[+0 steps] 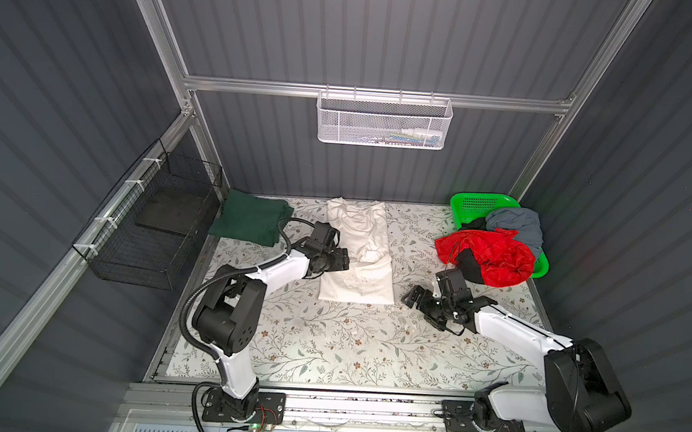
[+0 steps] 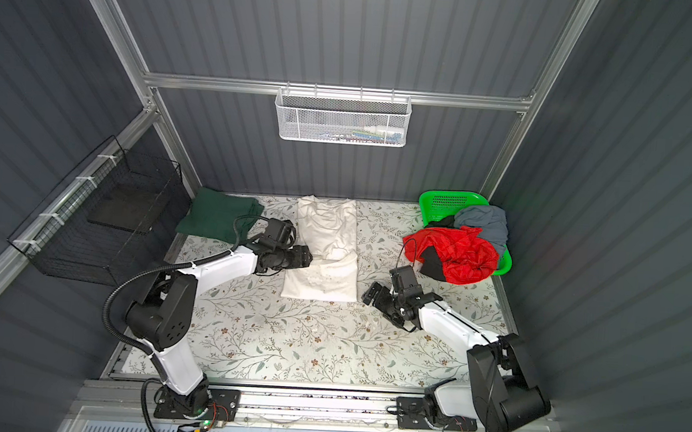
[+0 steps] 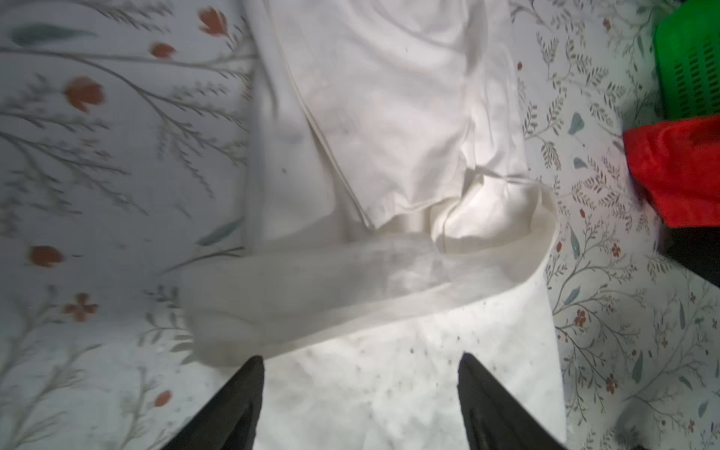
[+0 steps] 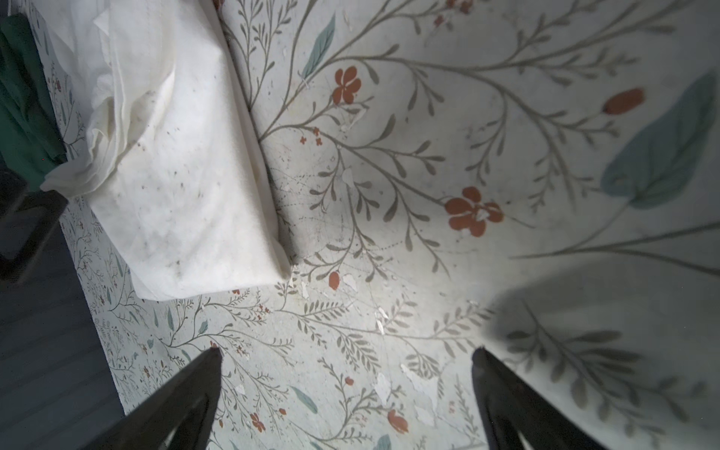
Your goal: Fold and stack the t-shirts
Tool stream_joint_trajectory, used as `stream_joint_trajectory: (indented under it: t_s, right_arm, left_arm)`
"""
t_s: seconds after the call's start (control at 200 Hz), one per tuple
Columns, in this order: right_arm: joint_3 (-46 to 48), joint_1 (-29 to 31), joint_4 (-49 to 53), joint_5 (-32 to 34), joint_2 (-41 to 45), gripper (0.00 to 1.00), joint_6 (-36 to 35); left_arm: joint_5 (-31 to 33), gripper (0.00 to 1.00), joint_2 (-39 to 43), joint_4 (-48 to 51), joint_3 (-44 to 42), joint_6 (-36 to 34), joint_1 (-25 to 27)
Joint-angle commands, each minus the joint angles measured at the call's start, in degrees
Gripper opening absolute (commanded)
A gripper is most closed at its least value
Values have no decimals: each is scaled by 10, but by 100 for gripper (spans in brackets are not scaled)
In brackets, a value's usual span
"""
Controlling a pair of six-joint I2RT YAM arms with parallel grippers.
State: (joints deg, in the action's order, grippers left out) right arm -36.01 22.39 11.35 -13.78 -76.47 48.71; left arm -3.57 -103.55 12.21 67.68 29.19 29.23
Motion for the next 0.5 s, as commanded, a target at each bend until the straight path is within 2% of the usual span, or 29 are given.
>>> stream_joint_trajectory:
  t_s: [0.0,0.21,0.495]
  right_arm:
    - [5,2,22,25,12,99,7]
    - [-6,2,45,40,13,99,-3]
    - [6,1,65,56,43,99,0]
  left_arm:
    - [-34,75,-22,-9,26,6,27]
    - [-24,75,-74,-14,64,8,54]
    - [59,76,-135,1,126,-34,54]
